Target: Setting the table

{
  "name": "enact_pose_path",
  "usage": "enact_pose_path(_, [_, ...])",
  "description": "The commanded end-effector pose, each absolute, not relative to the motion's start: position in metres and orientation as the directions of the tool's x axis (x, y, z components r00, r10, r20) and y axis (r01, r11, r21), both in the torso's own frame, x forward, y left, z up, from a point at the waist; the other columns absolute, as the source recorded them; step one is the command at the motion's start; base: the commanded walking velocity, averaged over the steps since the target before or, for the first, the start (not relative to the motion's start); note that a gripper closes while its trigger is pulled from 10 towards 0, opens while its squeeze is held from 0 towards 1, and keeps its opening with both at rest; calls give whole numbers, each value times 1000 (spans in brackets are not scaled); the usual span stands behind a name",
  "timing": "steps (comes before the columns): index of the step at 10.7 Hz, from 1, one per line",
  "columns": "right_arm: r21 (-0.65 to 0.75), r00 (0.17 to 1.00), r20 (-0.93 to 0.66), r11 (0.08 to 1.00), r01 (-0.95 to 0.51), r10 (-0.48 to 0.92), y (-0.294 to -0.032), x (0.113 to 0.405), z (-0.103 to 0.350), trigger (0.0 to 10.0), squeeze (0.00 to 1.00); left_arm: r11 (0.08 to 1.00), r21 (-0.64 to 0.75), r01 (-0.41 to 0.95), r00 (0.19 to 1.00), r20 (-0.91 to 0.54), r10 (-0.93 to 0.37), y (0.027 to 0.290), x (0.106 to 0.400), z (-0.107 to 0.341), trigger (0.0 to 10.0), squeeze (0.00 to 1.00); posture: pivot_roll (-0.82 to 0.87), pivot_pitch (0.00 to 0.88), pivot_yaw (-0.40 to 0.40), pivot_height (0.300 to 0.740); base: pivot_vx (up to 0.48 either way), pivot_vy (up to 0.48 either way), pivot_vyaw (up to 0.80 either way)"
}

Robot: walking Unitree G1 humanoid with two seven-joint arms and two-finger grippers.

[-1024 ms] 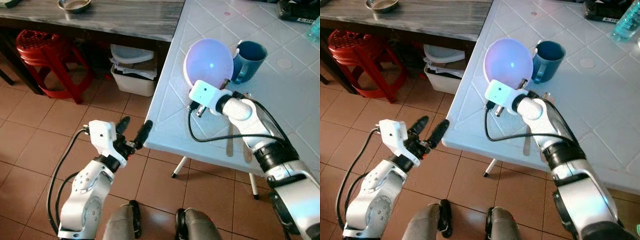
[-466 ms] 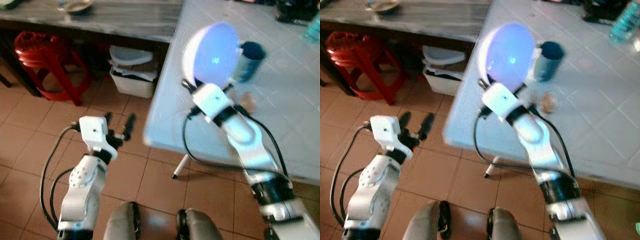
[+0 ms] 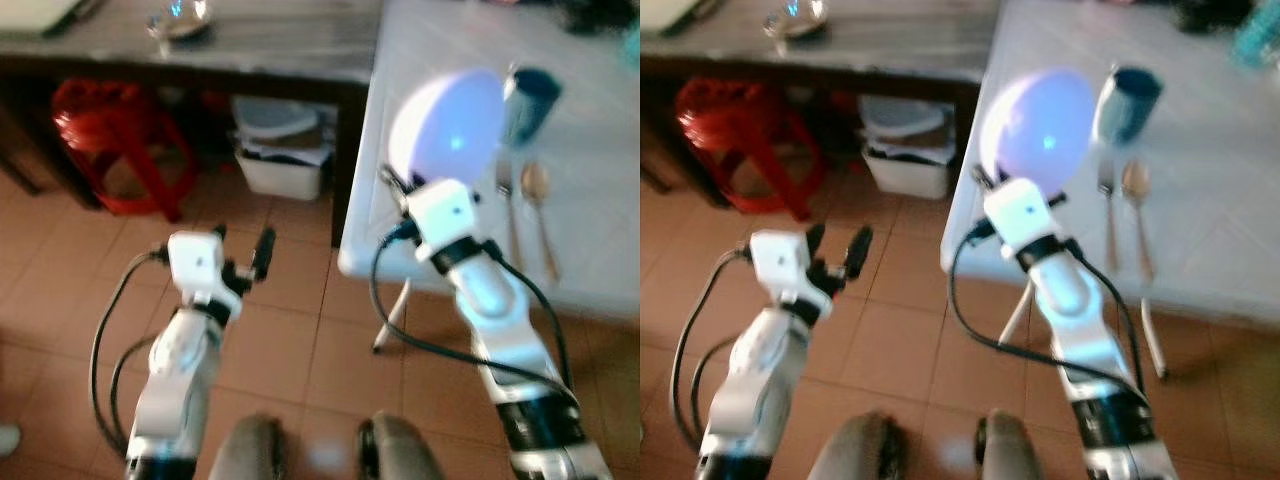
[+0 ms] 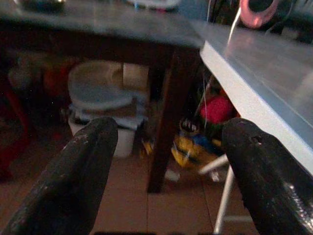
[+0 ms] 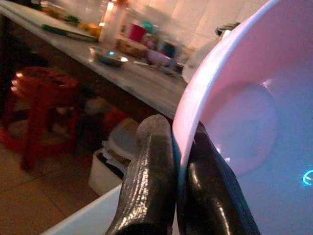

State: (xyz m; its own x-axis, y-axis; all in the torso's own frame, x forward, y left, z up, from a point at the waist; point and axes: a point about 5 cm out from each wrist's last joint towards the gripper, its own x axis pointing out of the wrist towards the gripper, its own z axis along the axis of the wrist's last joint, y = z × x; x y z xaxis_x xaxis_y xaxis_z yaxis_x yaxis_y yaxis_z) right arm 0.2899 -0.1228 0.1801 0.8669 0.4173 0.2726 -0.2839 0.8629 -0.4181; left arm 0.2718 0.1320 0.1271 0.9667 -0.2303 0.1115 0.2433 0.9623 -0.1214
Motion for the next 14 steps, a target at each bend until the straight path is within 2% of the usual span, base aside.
enact_pose_path(1, [-405,835,314,859,-312,451,-108,285,190,9333,0,974,-93,209,976,90,-200,142,270,122,10000,0,-62,129,49,740,398,270,0])
enact_pose_path(2, [-382,850,307,873,-302,429,-109,285,188,10000,0,974,-89,210,975,88,-202,142,272,122,10000,0,-66,120,58,740,424,0,0])
enact_pose_path(7, [-363,886,296,900,-241,357,-121,284,183,10000,0,973,-94,210,975,97,-201,137,277,121,10000,0,-77,92,59,740,463,0,0])
enact_pose_path(8, [-341,912,278,918,-200,302,-129,279,173,10000,0,978,-97,187,980,94,-178,140,279,119,10000,0,-77,85,58,740,469,0,0])
enact_pose_path(9, [-315,929,271,935,-162,252,-135,274,167,10000,0,979,-123,161,985,77,-153,142,280,117,10000,0,-80,83,58,740,405,255,0])
enact_pose_path(11, [-298,942,259,946,-130,212,-138,270,161,10000,0,985,-91,147,987,77,-140,147,281,116,10000,0,-84,84,60,740,356,322,0])
enact_pose_path(14, [-285,944,258,949,-131,207,-137,270,160,10000,0,984,-80,158,985,88,-151,142,281,117,10000,0,-84,91,63,740,358,320,0])
